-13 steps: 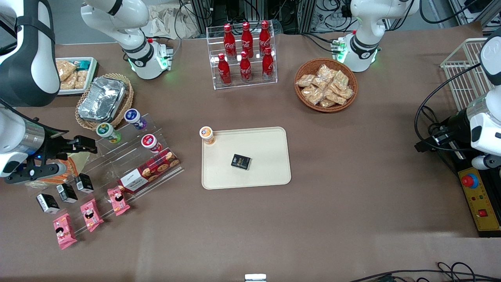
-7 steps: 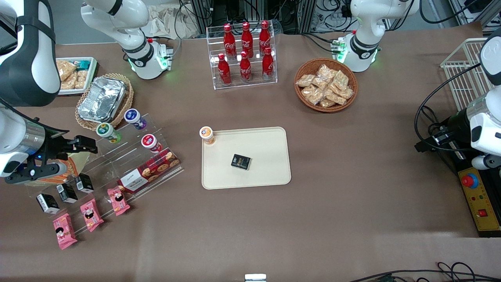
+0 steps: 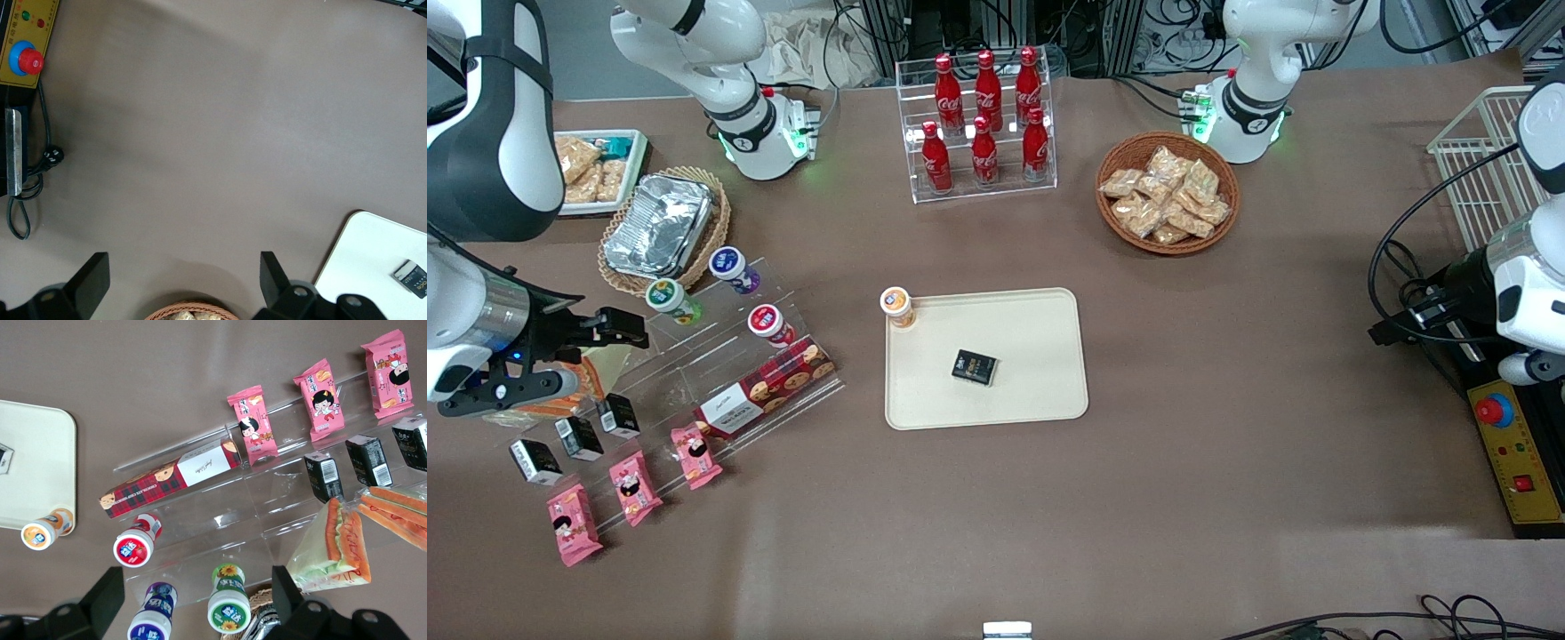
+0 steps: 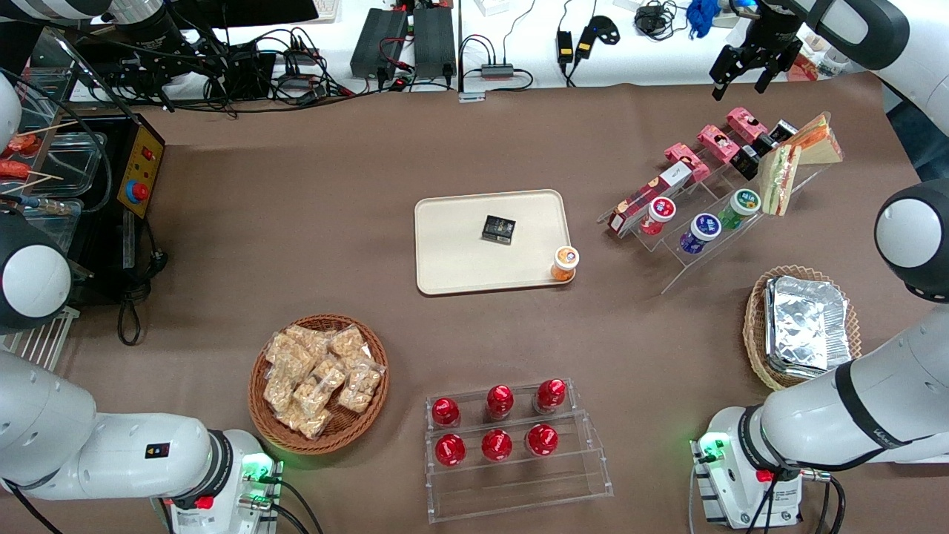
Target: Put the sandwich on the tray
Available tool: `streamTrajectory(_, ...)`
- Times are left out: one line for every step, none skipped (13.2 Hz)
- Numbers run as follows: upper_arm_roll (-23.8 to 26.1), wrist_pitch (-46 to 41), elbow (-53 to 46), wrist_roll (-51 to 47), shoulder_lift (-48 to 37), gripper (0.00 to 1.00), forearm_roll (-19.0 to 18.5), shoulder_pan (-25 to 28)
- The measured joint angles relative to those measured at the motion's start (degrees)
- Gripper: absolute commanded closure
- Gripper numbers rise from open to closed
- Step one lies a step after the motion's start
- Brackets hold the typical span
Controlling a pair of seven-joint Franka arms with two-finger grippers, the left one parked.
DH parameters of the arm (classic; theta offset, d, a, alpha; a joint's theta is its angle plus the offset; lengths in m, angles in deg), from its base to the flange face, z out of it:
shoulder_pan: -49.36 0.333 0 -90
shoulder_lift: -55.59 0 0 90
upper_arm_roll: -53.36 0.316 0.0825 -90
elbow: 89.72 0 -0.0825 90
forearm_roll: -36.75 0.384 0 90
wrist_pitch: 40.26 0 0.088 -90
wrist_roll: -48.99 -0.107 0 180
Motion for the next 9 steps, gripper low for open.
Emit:
streamTrajectory(-0.1, 0.0, 0.0, 0.0, 0.0, 0.01, 0.0, 0.0)
streamTrajectory(-0.1, 0.0, 0.0, 0.0, 0.0, 0.01, 0.0, 0.0)
streamTrajectory(-0.3, 0.0, -0.1, 0.0, 0.0, 0.01, 0.0, -0.1)
streamTrajectory(-1.0, 0.0, -0.1, 0.0, -0.1, 0.01, 0.0, -0.1)
streamTrajectory(-2.1, 0.0, -0.1, 0.0, -0.1, 0.01, 0.0, -0.2)
streamTrajectory(-3.3, 0.0, -0.2, 0.1, -0.2, 0.01, -0.1, -0.3)
streamTrajectory(-4.3, 0.0, -0.2, 0.1, -0.2, 0.01, -0.1, -0.5)
streamTrajectory(-5.2, 0.0, -0.3, 0.1, -0.2, 0.01, -0.2, -0.5)
streamTrajectory(-6.1, 0.0, -0.3, 0.0, -0.2, 0.01, -0.2, -0.6)
